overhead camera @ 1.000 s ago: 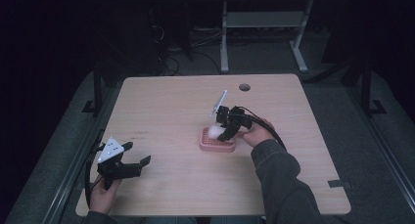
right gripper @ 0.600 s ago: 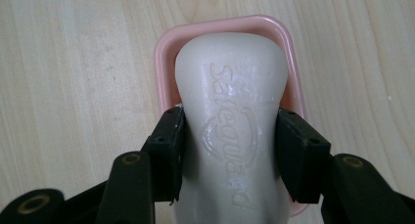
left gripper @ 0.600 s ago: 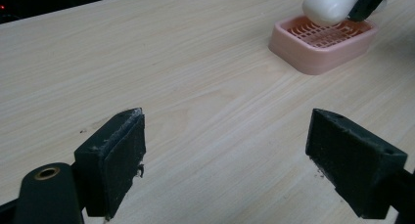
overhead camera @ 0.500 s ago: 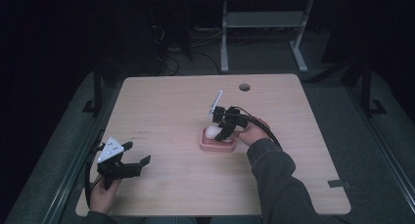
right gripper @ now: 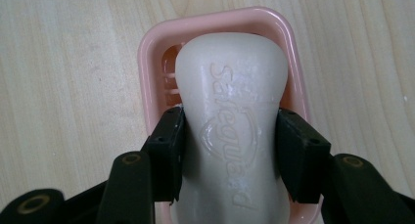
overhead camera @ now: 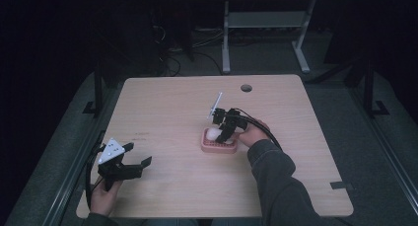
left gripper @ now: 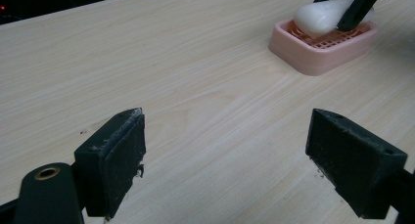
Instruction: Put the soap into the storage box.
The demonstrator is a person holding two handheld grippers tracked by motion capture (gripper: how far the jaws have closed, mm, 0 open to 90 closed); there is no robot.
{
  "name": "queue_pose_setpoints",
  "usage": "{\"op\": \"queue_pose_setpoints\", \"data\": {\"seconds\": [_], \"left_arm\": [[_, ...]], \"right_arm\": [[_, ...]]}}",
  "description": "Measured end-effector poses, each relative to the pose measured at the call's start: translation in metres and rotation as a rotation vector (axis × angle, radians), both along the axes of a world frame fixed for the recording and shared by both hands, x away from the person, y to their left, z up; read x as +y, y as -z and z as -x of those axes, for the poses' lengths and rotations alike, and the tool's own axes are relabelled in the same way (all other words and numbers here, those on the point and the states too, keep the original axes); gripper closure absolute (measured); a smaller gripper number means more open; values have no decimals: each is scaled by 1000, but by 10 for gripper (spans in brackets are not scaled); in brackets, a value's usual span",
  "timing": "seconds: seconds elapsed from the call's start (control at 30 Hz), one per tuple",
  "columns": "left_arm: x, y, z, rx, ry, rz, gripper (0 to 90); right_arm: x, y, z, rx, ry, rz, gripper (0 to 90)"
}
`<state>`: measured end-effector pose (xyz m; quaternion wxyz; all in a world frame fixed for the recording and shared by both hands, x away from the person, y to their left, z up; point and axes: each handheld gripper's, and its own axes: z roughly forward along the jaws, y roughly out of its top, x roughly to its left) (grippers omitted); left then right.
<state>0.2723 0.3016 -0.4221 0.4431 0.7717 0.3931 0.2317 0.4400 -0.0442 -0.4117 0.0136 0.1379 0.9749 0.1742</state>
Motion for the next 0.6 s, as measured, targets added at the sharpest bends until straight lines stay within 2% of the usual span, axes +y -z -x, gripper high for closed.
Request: {"op": "queue_pose_setpoints", "data": {"seconds": [0.17, 0.6], "left_arm": [[0, 0, 0, 0, 0, 1, 145], [0, 0, 0, 1, 0, -1, 145]], "right_arm": [[2, 3, -1, 16, 5, 6, 485], [5, 7, -3, 21, 4, 19, 485]]}}
